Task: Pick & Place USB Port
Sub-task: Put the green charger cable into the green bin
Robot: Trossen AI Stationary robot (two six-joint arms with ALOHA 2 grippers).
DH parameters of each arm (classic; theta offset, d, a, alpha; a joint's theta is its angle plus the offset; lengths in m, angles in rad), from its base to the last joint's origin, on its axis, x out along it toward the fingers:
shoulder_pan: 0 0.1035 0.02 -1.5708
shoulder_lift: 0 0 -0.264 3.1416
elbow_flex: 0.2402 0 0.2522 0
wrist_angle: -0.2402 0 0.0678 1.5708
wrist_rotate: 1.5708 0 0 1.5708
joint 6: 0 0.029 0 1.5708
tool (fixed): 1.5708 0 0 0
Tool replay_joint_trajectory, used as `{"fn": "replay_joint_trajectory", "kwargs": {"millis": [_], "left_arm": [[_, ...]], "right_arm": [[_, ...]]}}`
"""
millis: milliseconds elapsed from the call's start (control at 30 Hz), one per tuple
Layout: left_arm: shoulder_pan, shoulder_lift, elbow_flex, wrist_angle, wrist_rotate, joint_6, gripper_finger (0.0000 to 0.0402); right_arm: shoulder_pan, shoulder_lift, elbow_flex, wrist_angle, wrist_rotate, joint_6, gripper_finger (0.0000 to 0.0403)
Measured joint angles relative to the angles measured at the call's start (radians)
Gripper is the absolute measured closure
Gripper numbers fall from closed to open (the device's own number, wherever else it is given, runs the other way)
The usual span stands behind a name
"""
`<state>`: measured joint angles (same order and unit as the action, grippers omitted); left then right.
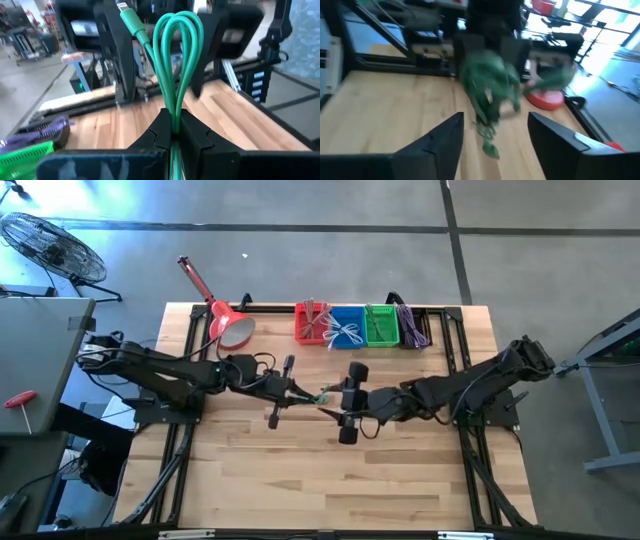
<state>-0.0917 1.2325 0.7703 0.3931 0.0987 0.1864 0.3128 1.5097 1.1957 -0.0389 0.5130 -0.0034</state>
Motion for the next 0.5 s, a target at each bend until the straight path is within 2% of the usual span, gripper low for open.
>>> {"fn": "replay_joint_trajectory", "kwargs": {"millis": [133,267,367,500], "left_arm": [[0.0,0.031,0.0,0.012,0.0,0.0,0.0394],[0.0,0.058,0.0,0.037,0.0,0.014,0.0394],[0.0,0.069,0.0,0.069,0.0,0.018,0.0394],[0.0,0.069,0.0,0.081,0.0,0.025,0.0394]], "right_arm": [[-0.016,0.0,0.0,0.024,-0.099,-0.02,0.0171],[-0.025,0.0,0.0,0.037,-0.148,-0.023,0.0168],[-0.026,0.0,0.0,0.037,-0.149,-0.023,0.0181],[-0.028,0.0,0.0,0.036,-0.155,-0.023,0.0217]]}}
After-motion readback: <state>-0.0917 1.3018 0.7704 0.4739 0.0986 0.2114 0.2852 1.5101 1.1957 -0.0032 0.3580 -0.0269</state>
